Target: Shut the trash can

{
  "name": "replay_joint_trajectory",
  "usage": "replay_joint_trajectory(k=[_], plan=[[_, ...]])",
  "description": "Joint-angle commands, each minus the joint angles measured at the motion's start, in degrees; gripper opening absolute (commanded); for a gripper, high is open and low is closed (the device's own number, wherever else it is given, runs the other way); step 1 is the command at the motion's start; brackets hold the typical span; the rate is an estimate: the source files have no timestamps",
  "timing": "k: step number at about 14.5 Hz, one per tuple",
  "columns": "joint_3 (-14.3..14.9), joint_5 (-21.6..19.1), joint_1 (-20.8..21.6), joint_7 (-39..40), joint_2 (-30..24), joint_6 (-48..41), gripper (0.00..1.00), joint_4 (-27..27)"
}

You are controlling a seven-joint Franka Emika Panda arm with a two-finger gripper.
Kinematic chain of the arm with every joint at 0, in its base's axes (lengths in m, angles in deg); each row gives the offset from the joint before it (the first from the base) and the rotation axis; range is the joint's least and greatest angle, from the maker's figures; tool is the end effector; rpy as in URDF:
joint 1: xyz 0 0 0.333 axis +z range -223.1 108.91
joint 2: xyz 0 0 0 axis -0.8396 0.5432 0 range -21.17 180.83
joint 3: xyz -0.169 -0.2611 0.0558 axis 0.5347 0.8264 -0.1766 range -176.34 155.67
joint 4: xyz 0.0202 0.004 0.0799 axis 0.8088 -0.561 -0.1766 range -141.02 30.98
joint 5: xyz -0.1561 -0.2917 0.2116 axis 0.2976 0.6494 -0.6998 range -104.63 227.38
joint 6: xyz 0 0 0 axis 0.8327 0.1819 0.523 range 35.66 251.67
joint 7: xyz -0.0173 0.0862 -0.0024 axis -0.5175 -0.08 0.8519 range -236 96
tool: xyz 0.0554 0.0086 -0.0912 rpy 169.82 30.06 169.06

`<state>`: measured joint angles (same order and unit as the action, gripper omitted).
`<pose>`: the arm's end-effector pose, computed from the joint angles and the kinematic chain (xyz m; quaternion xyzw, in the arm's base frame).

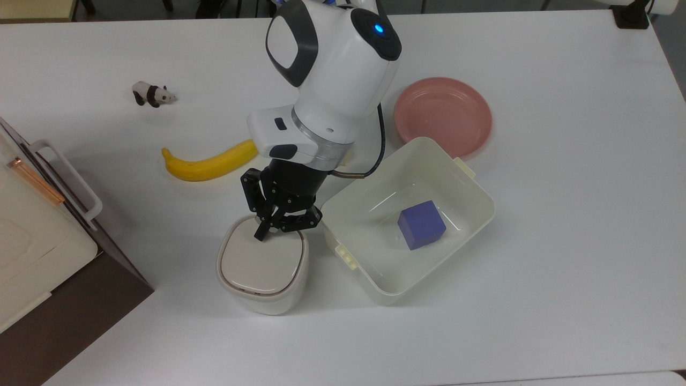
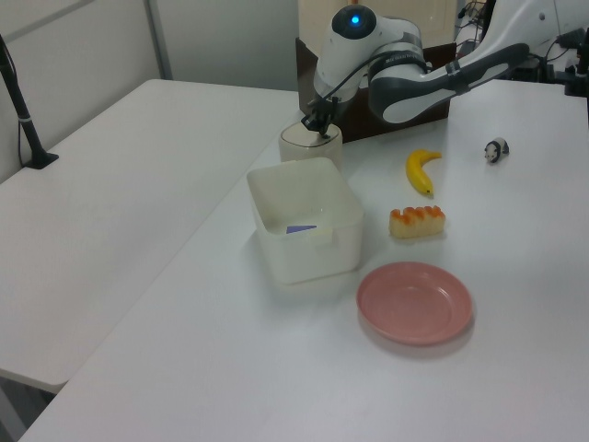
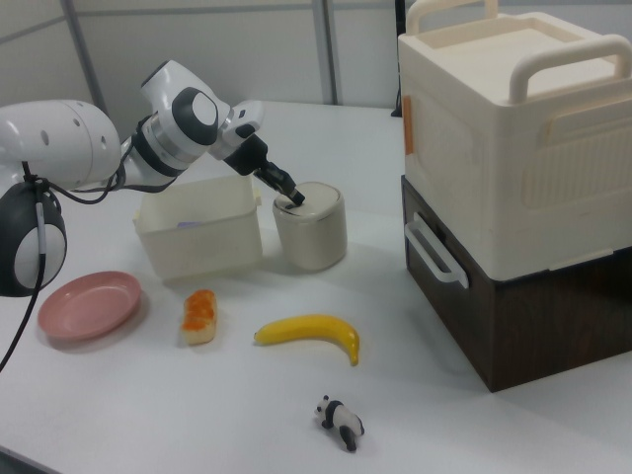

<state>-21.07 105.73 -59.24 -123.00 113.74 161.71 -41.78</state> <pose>0.7468 0.0534 0.4218 0.9257 -0.2116 0.2540 0.1840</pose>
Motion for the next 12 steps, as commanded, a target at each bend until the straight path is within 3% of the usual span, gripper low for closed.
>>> replay_joint_trajectory(k=[1, 12], plan=[[-0.86, 0.38, 0.03, 0.53, -2.44, -1.83, 0.0, -3.83], [-1.74, 0.29, -0.05, 1.66, -2.97, -3.49, 0.0, -4.54]])
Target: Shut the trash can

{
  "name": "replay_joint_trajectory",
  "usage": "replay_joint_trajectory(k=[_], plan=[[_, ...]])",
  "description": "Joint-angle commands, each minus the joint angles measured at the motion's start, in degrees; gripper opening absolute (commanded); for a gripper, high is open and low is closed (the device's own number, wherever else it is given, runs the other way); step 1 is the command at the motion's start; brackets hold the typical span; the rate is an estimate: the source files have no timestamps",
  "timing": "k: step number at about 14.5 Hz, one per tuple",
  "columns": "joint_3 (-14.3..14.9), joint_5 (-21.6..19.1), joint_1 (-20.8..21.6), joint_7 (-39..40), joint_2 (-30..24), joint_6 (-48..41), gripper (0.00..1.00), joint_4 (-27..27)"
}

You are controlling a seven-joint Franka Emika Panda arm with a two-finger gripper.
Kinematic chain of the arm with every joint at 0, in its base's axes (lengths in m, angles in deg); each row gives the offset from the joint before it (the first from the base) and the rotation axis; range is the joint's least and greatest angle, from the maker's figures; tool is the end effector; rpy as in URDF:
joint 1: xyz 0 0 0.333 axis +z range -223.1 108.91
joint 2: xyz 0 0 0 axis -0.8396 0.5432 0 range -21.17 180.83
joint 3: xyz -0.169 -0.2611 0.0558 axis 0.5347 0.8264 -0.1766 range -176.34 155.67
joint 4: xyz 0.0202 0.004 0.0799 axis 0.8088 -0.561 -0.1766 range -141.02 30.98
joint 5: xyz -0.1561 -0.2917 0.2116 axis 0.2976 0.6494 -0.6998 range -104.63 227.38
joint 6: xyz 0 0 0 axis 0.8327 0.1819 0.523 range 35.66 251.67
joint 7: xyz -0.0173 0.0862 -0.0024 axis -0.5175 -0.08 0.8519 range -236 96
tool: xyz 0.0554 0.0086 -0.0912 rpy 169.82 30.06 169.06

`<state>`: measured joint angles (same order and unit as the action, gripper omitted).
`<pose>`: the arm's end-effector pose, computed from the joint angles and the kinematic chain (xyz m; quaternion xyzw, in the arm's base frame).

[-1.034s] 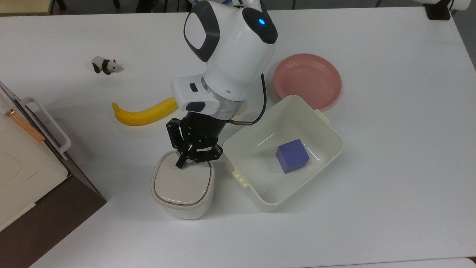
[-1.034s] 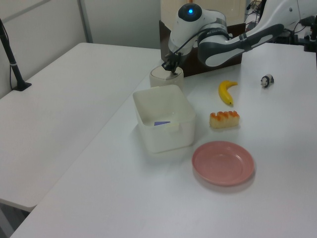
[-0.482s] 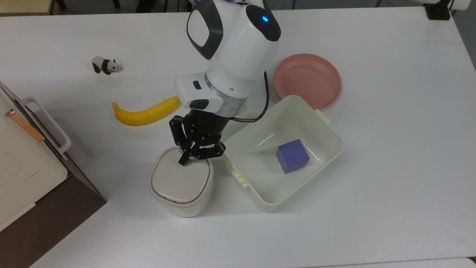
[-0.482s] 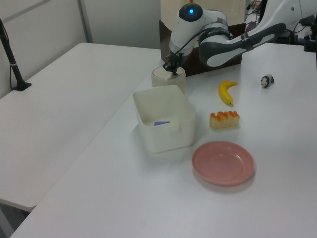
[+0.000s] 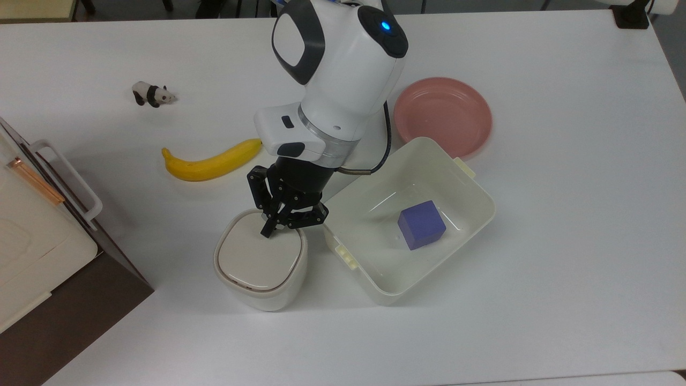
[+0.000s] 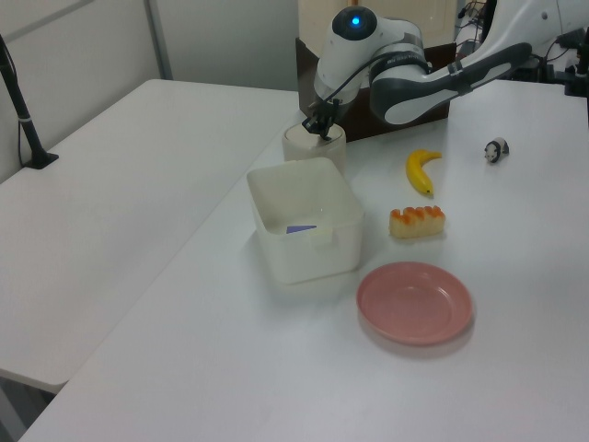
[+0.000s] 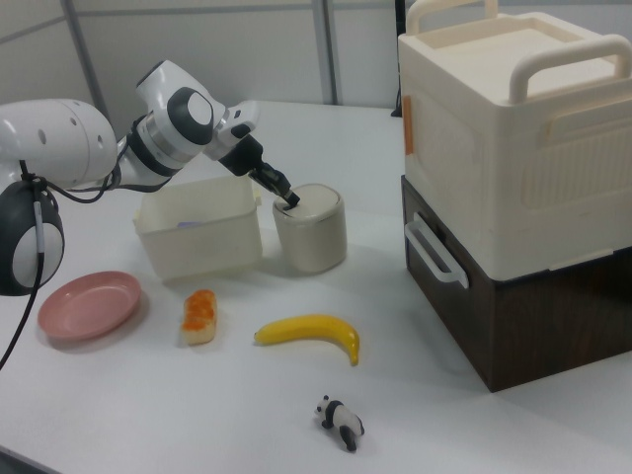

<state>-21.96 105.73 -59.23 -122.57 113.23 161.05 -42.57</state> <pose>0.7428 0.0619 0.4212 0.9291 -0.2035 0.2478 0.1841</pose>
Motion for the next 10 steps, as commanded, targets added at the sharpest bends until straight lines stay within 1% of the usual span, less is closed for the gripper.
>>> replay_joint_trajectory(k=[1, 4, 10], plan=[[-1.21, 0.21, -0.15, 1.59, -2.63, -2.92, 0.0, -3.84], [-1.38, 0.12, -0.67, 1.59, -3.77, -3.01, 0.0, -4.89], [-1.39, -0.06, -0.68, 2.55, -3.25, -3.01, 0.0, -4.8]])
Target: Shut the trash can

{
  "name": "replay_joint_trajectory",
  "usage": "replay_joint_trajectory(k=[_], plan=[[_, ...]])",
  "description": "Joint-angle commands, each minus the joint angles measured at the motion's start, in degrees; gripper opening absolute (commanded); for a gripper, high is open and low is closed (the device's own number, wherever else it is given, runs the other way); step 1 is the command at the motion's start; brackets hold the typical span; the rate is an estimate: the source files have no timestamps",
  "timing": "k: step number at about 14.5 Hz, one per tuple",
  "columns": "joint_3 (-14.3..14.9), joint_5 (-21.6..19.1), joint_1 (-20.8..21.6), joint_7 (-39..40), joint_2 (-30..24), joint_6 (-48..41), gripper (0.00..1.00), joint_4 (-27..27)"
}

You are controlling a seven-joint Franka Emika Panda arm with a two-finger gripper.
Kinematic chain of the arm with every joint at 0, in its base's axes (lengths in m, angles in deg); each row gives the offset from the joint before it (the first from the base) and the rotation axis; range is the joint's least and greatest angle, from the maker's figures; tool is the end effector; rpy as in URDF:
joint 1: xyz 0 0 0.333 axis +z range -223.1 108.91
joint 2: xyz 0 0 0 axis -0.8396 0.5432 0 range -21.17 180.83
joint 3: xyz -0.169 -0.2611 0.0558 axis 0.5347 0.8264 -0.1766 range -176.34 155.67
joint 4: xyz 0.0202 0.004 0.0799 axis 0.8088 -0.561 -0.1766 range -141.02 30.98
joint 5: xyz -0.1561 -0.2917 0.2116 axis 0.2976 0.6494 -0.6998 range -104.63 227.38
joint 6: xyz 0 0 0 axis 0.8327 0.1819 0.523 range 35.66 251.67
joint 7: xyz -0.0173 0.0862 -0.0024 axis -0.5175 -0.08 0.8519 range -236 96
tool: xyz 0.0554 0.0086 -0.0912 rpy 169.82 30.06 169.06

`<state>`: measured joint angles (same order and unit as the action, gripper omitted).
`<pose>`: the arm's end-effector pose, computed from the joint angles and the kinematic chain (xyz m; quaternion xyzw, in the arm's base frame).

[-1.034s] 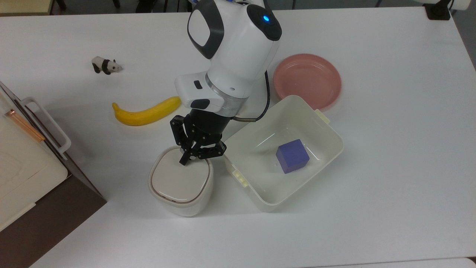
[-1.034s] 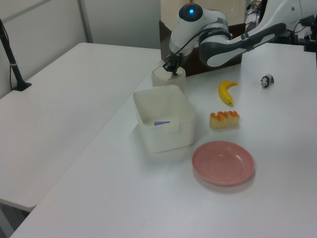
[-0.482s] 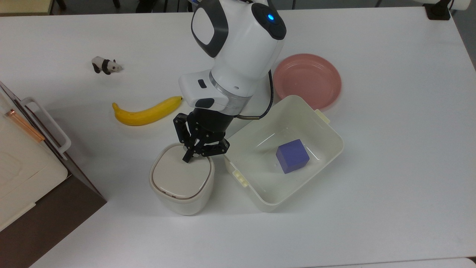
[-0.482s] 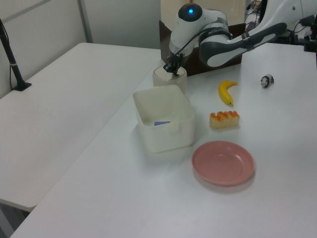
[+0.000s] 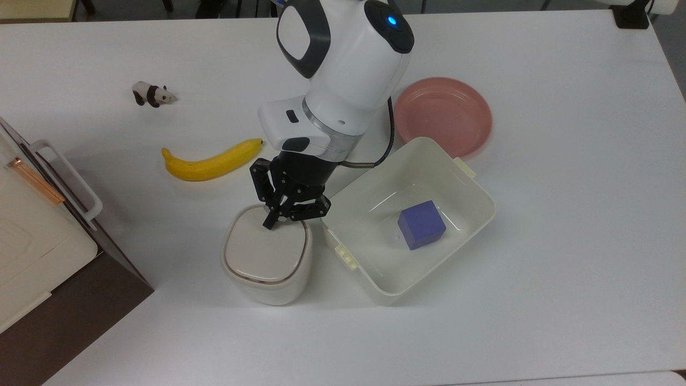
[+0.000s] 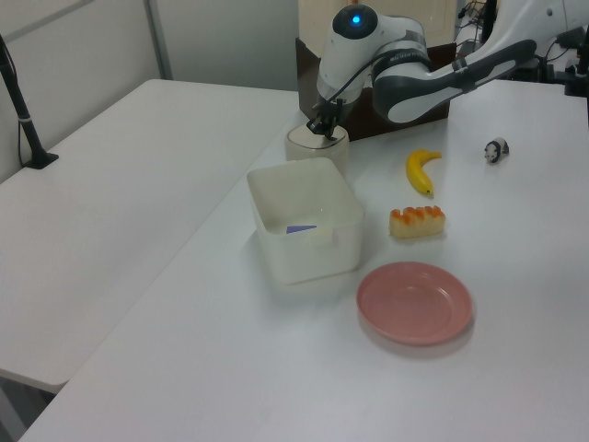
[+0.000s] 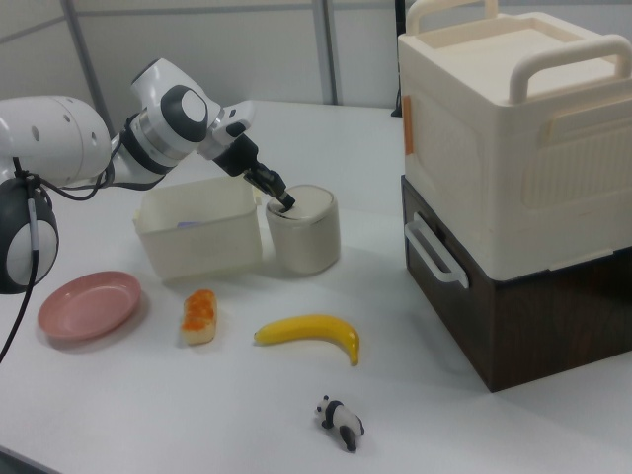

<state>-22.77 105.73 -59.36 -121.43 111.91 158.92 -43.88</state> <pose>0.7347 0.0658 0.4243 0.9326 -0.1948 0.2335 0.1946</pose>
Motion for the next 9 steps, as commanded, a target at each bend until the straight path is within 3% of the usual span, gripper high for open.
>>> replay_joint_trajectory(k=[1, 9], plan=[[-0.57, -0.14, -0.55, 1.34, -1.76, -0.88, 0.0, -3.5], [-0.57, 0.29, -1.26, -2.53, -2.29, -0.61, 0.0, -3.49]])
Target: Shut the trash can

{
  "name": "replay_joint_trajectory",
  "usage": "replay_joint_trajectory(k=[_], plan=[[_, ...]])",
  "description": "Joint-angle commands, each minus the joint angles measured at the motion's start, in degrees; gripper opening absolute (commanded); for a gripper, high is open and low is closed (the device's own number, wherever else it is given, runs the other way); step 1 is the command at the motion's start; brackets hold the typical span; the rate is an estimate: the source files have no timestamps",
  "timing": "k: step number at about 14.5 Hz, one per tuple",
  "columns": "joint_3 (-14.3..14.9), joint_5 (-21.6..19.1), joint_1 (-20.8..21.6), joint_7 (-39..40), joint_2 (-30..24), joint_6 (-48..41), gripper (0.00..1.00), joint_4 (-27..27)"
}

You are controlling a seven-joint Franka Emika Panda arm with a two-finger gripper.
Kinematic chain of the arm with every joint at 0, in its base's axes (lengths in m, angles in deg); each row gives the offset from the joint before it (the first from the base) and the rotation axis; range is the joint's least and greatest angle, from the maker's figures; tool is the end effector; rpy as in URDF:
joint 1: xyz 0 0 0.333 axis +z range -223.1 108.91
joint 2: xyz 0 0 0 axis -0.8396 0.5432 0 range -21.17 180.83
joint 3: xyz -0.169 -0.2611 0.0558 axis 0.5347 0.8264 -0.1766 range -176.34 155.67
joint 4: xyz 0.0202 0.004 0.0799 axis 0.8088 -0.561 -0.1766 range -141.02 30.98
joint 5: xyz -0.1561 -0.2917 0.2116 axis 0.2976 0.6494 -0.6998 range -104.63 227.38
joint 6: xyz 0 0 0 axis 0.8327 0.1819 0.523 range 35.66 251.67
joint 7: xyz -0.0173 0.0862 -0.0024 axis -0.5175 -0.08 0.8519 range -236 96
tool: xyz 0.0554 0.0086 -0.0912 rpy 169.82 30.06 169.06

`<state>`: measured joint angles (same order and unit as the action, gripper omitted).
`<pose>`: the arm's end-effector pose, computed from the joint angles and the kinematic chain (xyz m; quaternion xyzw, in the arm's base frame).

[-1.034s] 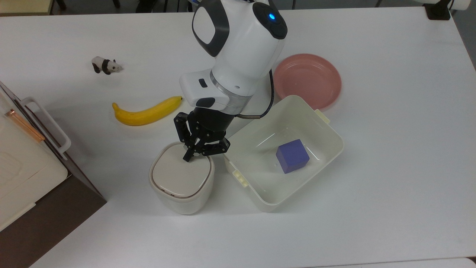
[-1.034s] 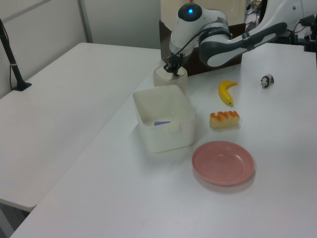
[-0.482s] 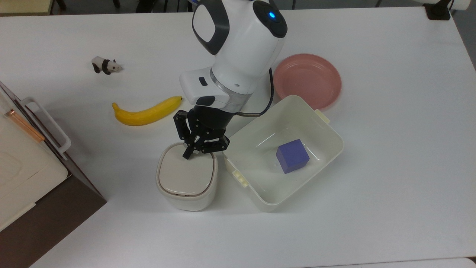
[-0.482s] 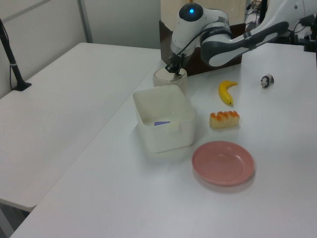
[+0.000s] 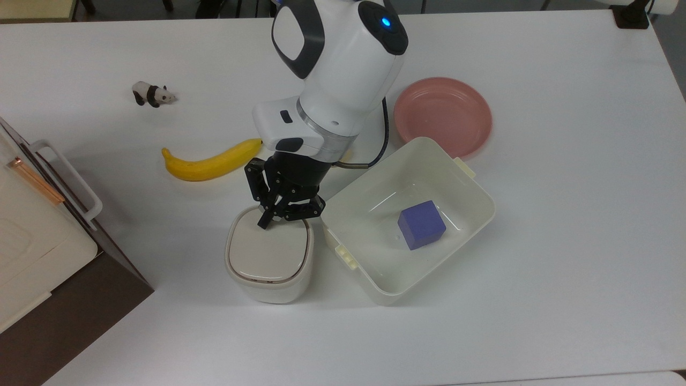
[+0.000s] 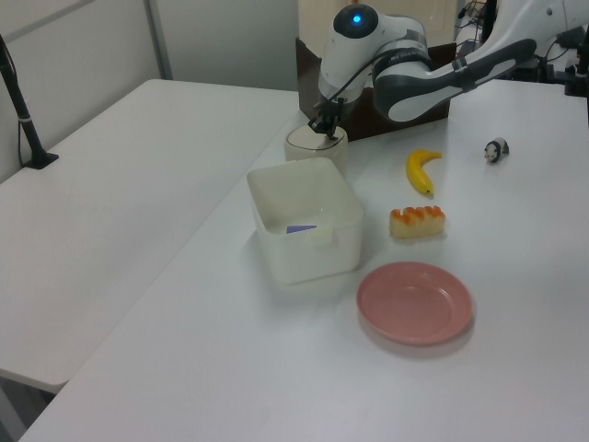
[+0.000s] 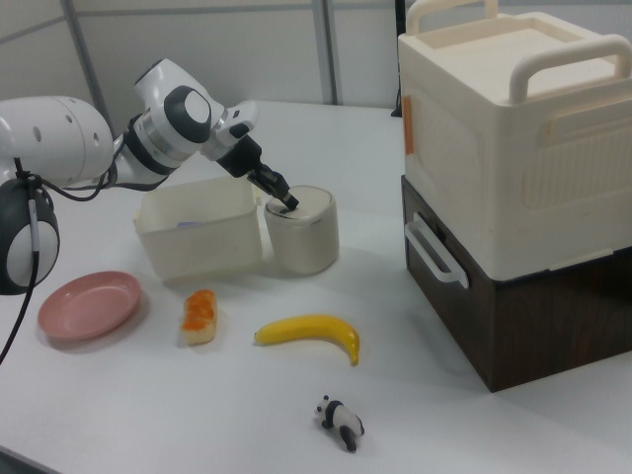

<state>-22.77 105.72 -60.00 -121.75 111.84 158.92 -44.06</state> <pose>0.7349 0.0578 0.4237 0.9311 -0.2022 0.2321 0.1955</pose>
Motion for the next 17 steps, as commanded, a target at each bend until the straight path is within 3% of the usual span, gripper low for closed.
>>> replay_joint_trajectory(k=[1, 11, 17], plan=[[-0.57, 0.38, -0.53, -2.13, -2.04, -0.61, 0.0, -3.84], [-1.18, 0.12, -0.7, -0.19, -2.39, -0.7, 0.0, -3.76], [-1.18, -2.51, -2.28, -0.9, -2.48, -0.17, 0.01, -1.73]])
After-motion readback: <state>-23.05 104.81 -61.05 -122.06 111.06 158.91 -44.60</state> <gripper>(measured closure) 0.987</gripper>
